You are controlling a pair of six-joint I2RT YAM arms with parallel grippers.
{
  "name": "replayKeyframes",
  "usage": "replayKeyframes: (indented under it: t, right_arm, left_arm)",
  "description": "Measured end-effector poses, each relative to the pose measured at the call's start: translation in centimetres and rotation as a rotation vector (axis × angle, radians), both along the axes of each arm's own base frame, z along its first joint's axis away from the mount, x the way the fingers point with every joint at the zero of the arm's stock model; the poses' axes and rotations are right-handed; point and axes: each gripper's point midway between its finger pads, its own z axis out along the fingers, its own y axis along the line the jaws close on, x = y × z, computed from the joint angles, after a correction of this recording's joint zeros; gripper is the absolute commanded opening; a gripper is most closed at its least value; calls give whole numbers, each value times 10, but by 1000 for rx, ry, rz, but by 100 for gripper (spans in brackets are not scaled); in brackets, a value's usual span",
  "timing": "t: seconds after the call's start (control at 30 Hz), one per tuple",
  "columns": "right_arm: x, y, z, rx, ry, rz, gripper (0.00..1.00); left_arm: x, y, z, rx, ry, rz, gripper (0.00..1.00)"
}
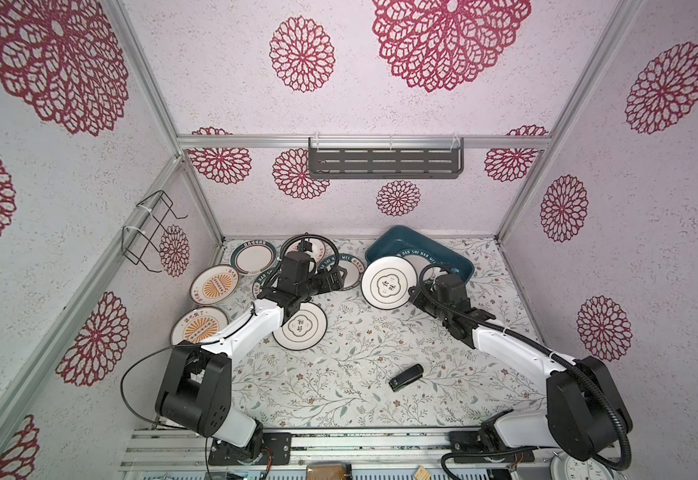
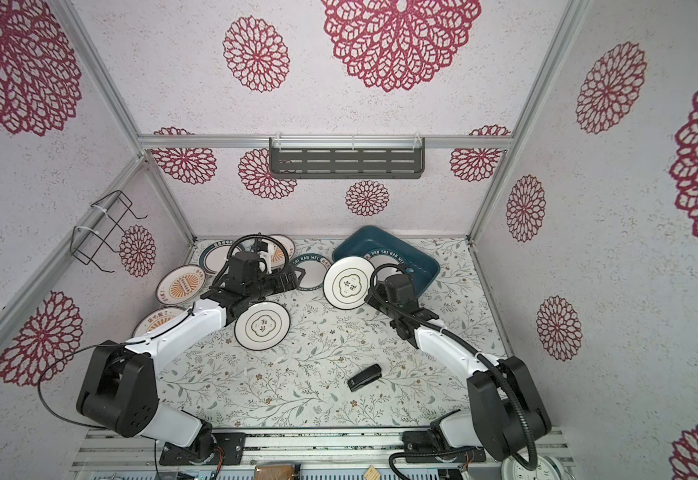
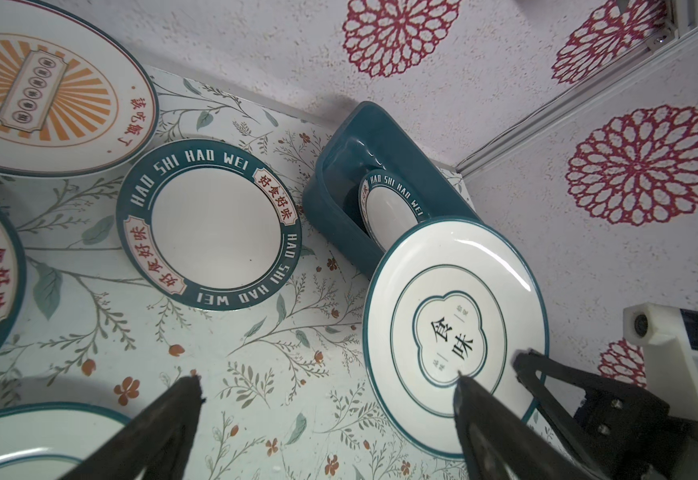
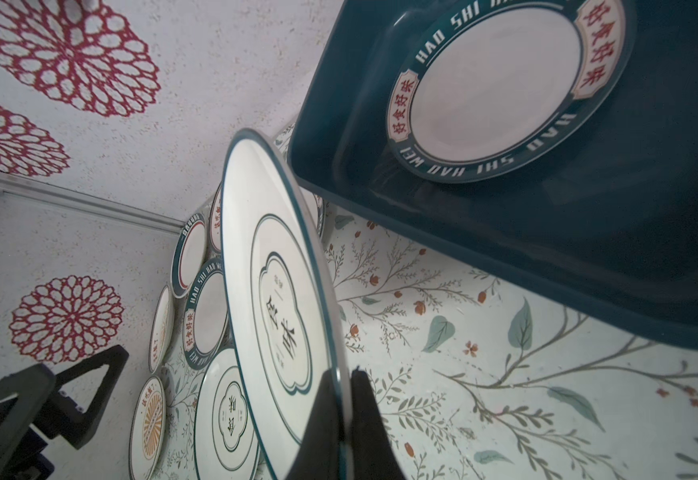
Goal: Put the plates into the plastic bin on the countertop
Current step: 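Carry the plate on edge into the teal bin with the right gripper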
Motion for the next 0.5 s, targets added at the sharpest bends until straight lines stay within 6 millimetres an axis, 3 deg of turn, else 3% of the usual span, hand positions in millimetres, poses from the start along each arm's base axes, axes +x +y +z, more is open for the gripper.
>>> replayKeyframes:
  t: [0.33, 0.5]
  right_arm:
    - [42, -62, 34, 71, -60, -149, 0]
    - [70, -82, 29, 87, -60, -184, 0]
  left_arm:
    - [20, -68, -4, -54, -13, -134, 97]
    - [27, -102, -10, -85, -13, -199, 97]
